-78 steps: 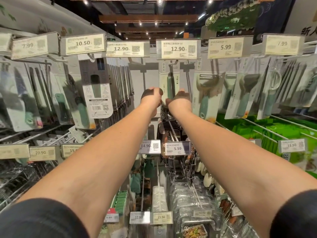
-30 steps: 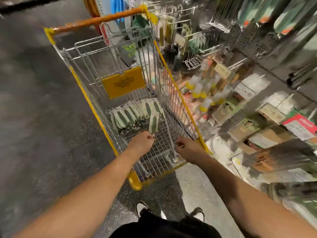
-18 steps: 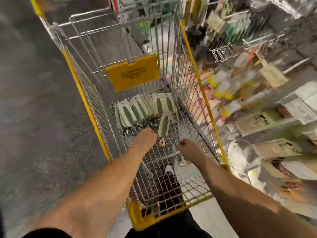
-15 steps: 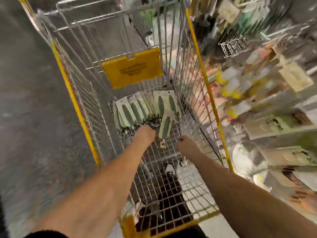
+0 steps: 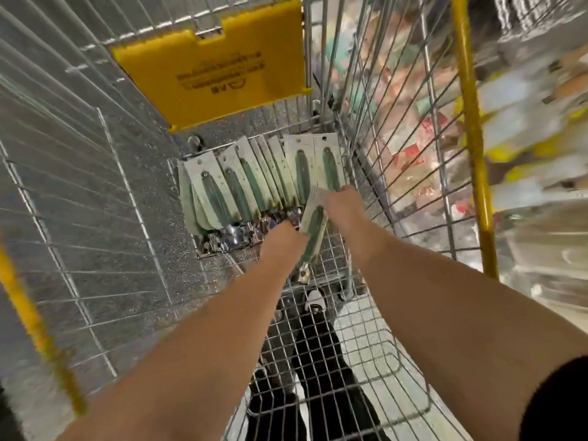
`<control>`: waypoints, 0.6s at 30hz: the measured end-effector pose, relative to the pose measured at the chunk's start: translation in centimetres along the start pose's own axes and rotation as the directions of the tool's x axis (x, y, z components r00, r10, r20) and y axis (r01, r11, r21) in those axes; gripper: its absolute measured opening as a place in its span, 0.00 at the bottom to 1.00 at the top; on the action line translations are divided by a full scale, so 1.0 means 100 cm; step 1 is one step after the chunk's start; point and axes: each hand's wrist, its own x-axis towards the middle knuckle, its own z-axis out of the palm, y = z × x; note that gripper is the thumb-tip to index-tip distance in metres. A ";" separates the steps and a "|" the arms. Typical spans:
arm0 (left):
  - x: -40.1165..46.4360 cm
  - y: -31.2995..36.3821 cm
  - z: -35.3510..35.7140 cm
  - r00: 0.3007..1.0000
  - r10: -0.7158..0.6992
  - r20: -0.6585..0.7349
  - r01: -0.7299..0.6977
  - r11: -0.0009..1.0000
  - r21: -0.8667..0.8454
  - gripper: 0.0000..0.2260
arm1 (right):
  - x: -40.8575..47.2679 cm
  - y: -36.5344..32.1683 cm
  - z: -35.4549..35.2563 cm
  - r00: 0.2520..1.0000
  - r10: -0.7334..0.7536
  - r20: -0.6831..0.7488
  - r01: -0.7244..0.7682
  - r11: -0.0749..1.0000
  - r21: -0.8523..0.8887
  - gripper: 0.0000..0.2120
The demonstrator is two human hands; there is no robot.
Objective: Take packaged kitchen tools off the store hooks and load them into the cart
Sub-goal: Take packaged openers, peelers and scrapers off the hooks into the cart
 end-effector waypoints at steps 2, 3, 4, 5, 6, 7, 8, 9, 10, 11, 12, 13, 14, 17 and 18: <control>0.005 -0.002 0.015 1.000 -0.025 0.011 0.026 0.999 -0.036 0.12 | 0.016 -0.003 0.008 1.000 0.013 -0.006 -0.013 1.000 -0.004 0.15; 0.007 -0.002 0.020 1.000 -0.027 -0.008 0.027 0.999 -0.032 0.11 | 0.022 -0.004 0.011 1.000 0.013 -0.004 -0.013 1.000 -0.024 0.17; 0.008 0.000 0.024 0.999 -0.027 -0.043 0.026 1.000 -0.005 0.09 | 0.028 -0.005 0.014 1.000 0.009 -0.021 -0.009 1.000 -0.026 0.18; 0.008 0.001 0.027 0.997 -0.026 -0.074 0.028 0.999 0.024 0.07 | 0.035 -0.003 0.016 1.000 0.005 -0.027 -0.007 0.999 -0.045 0.19; 0.011 0.001 0.030 0.995 -0.026 -0.095 0.030 0.999 0.038 0.05 | 0.038 -0.003 0.016 1.000 -0.003 -0.026 0.001 0.998 -0.063 0.20; 0.013 0.000 0.033 0.994 -0.027 -0.102 0.031 0.999 0.039 0.04 | 0.041 -0.002 0.016 1.000 -0.008 -0.022 0.006 0.997 -0.072 0.20; 0.015 -0.001 0.034 0.995 -0.028 -0.092 0.031 0.999 0.030 0.06 | 0.043 -0.002 0.015 1.000 0.000 -0.025 -0.002 0.998 -0.066 0.20; 0.015 -0.001 0.034 0.997 -0.031 -0.073 0.032 0.999 0.012 0.07 | 0.046 -0.001 0.015 1.000 0.018 -0.018 -0.020 0.998 -0.065 0.19; 0.014 -0.002 0.033 0.998 -0.033 -0.057 0.032 0.999 -0.012 0.08 | 0.049 -0.001 0.016 0.999 0.031 -0.011 -0.032 0.998 -0.058 0.19; 0.013 -0.002 0.031 0.998 -0.033 -0.053 0.030 0.999 -0.043 0.09 | 0.054 0.000 0.018 0.999 0.040 -0.021 -0.041 0.997 -0.061 0.19; 0.011 -0.003 0.029 0.998 -0.033 -0.060 0.028 0.996 -0.079 0.10 | 0.056 -0.001 0.019 0.998 0.048 -0.028 -0.050 0.997 -0.064 0.19; 0.009 -0.004 0.025 0.997 -0.039 -0.070 0.031 0.993 -0.114 0.11 | 0.056 -0.002 0.020 0.998 0.055 -0.026 -0.057 0.996 -0.066 0.19; 0.007 -0.006 0.021 0.995 -0.047 -0.084 0.035 0.989 -0.141 0.11 | 0.056 -0.002 0.021 0.997 0.067 -0.029 -0.069 0.996 -0.056 0.19; 0.006 -0.011 0.003 0.990 -0.048 -0.129 0.016 0.971 -0.238 0.11 | 0.055 -0.006 0.021 0.995 0.082 -0.052 -0.085 0.995 -0.048 0.18; 0.007 -0.011 -0.004 0.987 -0.047 -0.153 0.004 0.962 -0.273 0.12 | 0.056 -0.007 0.022 0.996 0.071 -0.063 -0.074 0.996 -0.046 0.18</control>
